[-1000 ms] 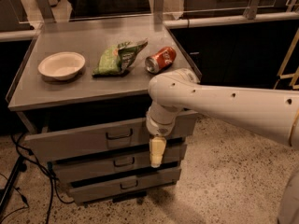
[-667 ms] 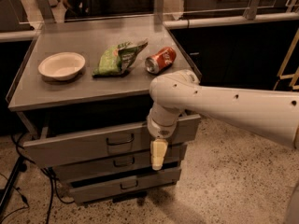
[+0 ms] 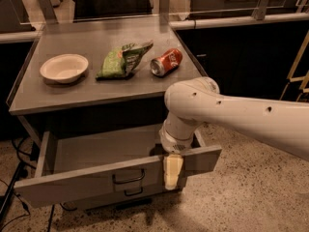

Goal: Open top drawer

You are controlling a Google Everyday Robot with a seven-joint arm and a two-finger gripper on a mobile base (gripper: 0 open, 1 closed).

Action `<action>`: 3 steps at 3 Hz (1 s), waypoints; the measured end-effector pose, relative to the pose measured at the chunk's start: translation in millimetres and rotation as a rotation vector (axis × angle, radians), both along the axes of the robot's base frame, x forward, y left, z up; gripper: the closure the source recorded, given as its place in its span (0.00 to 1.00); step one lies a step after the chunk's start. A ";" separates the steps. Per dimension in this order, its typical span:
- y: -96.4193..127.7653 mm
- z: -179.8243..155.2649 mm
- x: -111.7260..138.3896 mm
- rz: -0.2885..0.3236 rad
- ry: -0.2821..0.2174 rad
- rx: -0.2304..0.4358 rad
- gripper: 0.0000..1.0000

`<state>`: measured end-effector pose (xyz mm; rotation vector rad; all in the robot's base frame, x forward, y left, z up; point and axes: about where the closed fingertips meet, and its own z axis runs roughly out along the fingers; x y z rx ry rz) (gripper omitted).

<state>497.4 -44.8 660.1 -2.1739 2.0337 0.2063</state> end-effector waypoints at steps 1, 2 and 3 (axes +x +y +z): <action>0.7 -8.7 -15.7 0.021 0.031 -0.018 0.00; -13.8 -29.1 -49.2 0.009 0.104 -0.047 0.00; -13.9 -25.3 -49.2 0.009 0.104 -0.047 0.00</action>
Offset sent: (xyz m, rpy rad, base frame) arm -0.0988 -0.0355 -0.0607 -0.0901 0.2125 -0.0095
